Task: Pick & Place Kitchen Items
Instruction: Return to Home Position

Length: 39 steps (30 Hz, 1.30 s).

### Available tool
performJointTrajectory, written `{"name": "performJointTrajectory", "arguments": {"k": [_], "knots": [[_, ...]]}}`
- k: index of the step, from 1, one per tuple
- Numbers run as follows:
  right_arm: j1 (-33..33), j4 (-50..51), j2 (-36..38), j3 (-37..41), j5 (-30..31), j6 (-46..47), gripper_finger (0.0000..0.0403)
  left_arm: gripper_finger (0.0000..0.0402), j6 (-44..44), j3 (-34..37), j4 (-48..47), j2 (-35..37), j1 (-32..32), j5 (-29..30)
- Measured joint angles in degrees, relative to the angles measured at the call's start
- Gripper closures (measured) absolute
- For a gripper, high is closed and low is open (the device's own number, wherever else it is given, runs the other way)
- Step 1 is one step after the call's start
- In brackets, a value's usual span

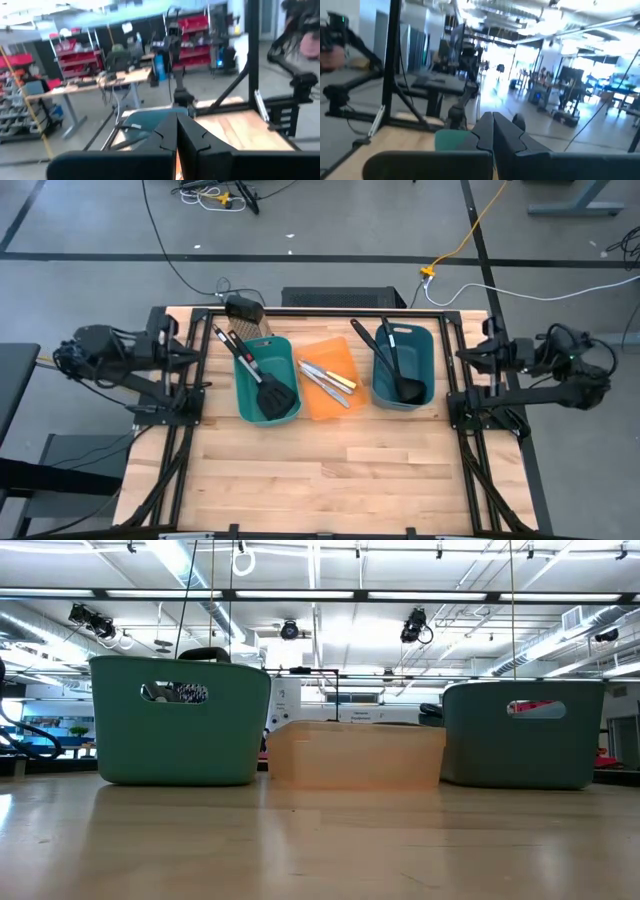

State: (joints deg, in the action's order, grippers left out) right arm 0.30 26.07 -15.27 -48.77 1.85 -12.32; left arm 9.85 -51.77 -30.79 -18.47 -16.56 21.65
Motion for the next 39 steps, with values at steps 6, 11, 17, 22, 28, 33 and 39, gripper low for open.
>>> {"name": "performJointTrajectory", "arguments": {"k": [6, 11, 17, 22, 28, 33, 39], "knots": [[0.0, -6.2, 9.8, 8.0, -0.1, 1.9, 0.0399, 0.0401, 0.7, 9.0, 9.5, 9.5, 0.0, -0.8], [0.0, -8.8, 13.6, 13.0, 2.2, 3.8, 0.0399, 0.0401, 0.4, 14.5, 11.9, 16.3, 0.0, -0.1], [0.0, -11.3, 13.8, 17.5, 1.8, 5.9, 0.0399, 0.0401, -0.2, 18.7, 12.5, 18.2, 0.0, 1.0], [0.0, -14.6, 13.8, 22.2, 1.1, 6.9, 0.0399, 0.0401, -0.4, 23.2, 13.0, 18.2, 0.0, -0.1], [-0.1, -21.0, 13.8, 27.5, 1.7, 8.5, 0.0399, 0.0401, -1.7, 28.7, 17.6, 16.9, 0.0, 1.9], [-1.3, -25.8, 13.2, 31.7, 1.5, 11.3, 0.0399, 0.0401, -0.3, 31.9, 24.8, 15.4, 0.0, 1.8], [-3.6, -30.8, 12.9, 36.8, -1.9, 13.5, 0.0399, 0.0401, -0.2, 37.7, 29.8, 14.3, 0.6, 1.5]]}}
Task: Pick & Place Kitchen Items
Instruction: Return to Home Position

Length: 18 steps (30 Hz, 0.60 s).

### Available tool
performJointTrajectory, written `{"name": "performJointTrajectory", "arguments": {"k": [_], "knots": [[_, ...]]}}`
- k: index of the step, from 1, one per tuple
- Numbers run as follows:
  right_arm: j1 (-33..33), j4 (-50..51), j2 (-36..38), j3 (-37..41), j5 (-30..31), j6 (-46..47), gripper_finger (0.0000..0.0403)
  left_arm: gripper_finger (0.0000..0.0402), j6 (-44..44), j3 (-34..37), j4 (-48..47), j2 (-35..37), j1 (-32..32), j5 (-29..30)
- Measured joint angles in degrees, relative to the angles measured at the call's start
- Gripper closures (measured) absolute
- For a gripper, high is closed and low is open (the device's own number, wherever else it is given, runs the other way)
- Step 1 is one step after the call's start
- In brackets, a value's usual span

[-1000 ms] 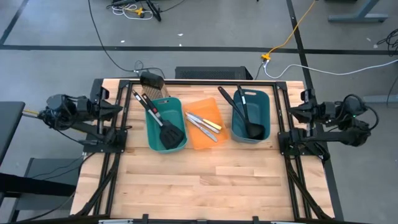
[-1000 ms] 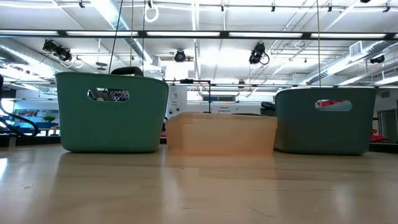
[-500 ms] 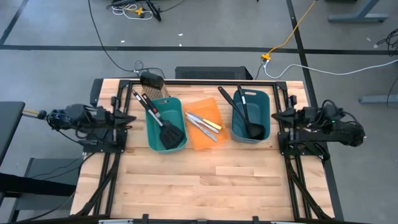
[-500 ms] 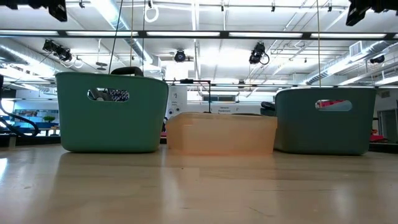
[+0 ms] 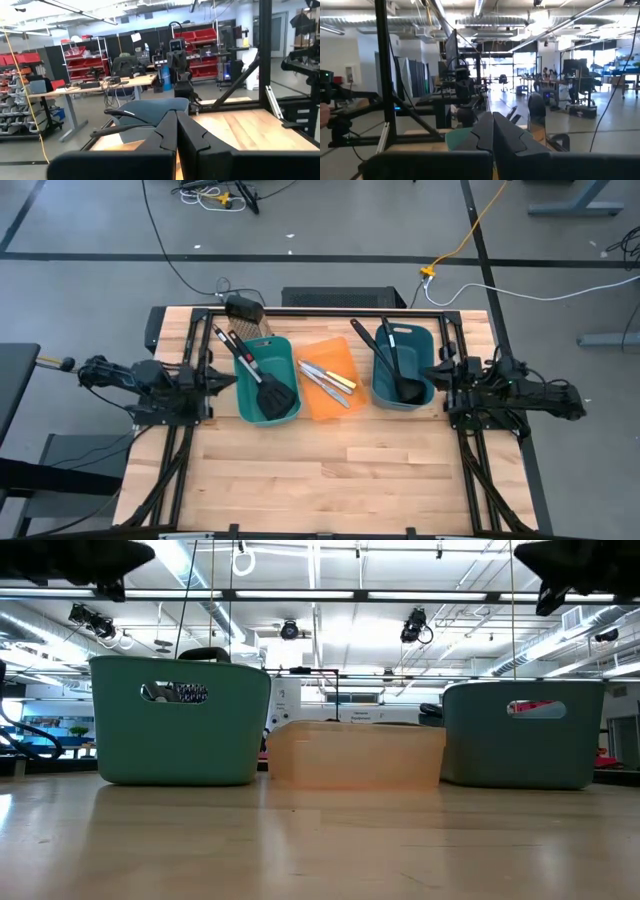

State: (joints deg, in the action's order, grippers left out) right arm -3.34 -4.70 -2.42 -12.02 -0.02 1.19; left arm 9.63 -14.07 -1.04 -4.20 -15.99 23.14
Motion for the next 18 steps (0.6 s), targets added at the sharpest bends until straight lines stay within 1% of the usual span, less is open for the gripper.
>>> {"name": "performJointTrajectory", "arguments": {"k": [4, 8, 11, 13, 16, 18], "knots": [[-1.8, 0.4, 0.0, 1.3, -1.0, 0.5, 0.0399, 0.0401, 0.0, 2.1, 1.1, 0.7, 0.5, 0.2], [-4.0, 1.3, 0.0, 1.8, -1.2, 0.3, 0.0399, 0.0401, 1.4, 3.0, -0.2, 1.6, 1.4, 0.8], [-5.7, 3.2, 0.0, 1.8, -3.7, 0.2, 0.0399, 0.0401, 2.4, 2.8, -2.8, 3.6, 2.1, 1.6], [-6.6, 3.1, 0.0, 1.8, -4.6, 0.3, 0.0399, 0.0401, 2.5, 3.0, -2.6, 4.1, 2.7, 1.3], [-7.6, 1.0, 0.0, 3.0, -4.5, 0.5, 0.0399, 0.0401, 2.3, 3.2, -2.5, 3.9, 3.6, 1.0], [-8.0, -2.7, 0.0, 5.0, -4.5, 1.0, 0.0399, 0.0401, 1.4, 4.2, -2.5, 4.0, 4.1, 1.0]]}}
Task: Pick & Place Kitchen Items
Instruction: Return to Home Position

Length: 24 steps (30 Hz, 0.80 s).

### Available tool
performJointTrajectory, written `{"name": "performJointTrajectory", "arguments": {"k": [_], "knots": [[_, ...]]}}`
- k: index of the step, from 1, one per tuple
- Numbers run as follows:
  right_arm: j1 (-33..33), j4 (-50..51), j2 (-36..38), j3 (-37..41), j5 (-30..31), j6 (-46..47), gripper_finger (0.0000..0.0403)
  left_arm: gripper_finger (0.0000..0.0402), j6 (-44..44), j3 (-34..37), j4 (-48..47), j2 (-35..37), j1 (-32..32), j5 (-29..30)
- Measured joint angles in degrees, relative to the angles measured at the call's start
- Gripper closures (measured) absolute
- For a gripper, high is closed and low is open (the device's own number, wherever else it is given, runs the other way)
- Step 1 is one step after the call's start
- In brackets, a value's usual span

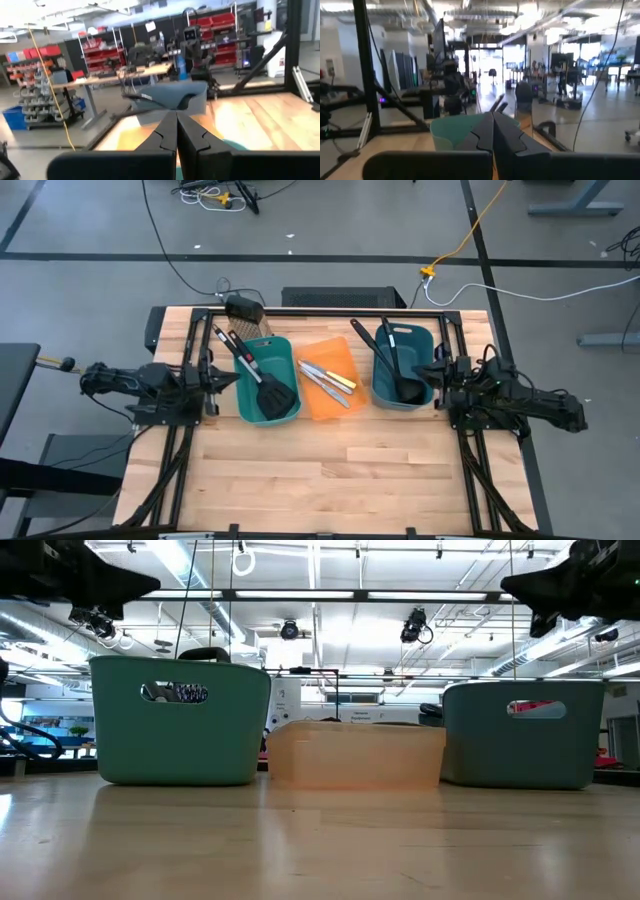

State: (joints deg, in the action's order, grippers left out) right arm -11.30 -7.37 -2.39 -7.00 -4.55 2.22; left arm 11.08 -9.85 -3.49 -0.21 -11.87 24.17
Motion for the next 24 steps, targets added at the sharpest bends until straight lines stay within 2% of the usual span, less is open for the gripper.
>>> {"name": "performJointTrajectory", "arguments": {"k": [5, 9, 14, 24], "knots": [[-1.5, -5.4, 0.0, 4.1, -0.6, 1.0, 0.0399, 0.0401, -1.8, 1.5, -0.2, 0.0, 0.9, 0.2], [-2.6, -5.4, 0.0, 4.9, -1.8, 1.5, 0.0399, 0.0400, -2.3, 1.5, -0.3, 0.0, 0.8, 0.3], [-4.1, -5.0, 0.0, 5.8, -1.7, 1.9, 0.0399, 0.0400, -3.6, 1.5, -2.1, 0.0, 0.9, 3.2], [-5.8, -0.4, 0.0, 6.0, -1.0, 1.9, 0.0399, 0.0399, -5.5, 2.6, -3.7, 0.0, 0.8, 1.3]]}}
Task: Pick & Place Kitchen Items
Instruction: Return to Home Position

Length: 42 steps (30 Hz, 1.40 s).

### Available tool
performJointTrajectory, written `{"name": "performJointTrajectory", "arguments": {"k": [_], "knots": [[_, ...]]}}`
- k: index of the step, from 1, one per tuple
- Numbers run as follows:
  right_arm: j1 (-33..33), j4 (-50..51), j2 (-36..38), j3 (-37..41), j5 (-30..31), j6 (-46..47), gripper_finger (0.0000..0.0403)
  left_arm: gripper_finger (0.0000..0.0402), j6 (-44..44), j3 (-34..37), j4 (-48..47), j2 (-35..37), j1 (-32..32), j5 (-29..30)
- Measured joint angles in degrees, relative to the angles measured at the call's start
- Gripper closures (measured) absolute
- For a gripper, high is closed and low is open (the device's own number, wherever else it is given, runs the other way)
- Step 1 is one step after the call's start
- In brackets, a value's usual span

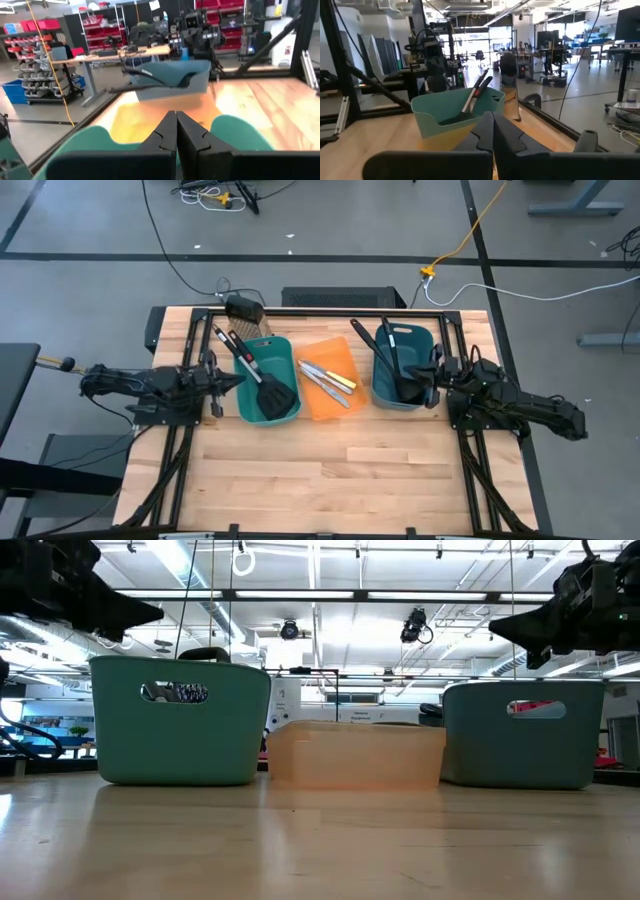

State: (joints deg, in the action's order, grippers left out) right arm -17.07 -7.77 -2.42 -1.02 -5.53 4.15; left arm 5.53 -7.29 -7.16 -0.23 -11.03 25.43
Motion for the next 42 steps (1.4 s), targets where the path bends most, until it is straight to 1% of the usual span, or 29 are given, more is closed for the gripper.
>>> {"name": "performJointTrajectory", "arguments": {"k": [7, 15, 29, 34, 42], "knots": [[-0.2, 0.5, 0.0, 0.1, -0.5, 0.2, 0.0399, 0.0398, -0.8, 3.0, 1.7, 0.0, 0.0, -0.3], [-0.2, 0.7, 0.0, 0.1, -1.0, 1.2, 0.0394, 0.0399, -0.4, 3.1, 4.4, 0.0, 0.0, -3.7], [-0.1, 1.5, 0.0, 0.1, -1.6, 1.2, 0.0392, 0.0398, -0.8, 3.1, 3.9, 0.0, 0.0, -3.7], [-0.1, 1.0, 0.0, 0.1, -1.5, 1.2, 0.0392, 0.0388, -0.8, 3.1, 4.0, 0.0, 0.0, -3.7], [-0.1, 1.0, 0.0, 0.1, -1.4, 0.8, 0.0392, 0.0386, -0.1, 3.1, 3.9, 0.0, 0.0, -2.2]]}}
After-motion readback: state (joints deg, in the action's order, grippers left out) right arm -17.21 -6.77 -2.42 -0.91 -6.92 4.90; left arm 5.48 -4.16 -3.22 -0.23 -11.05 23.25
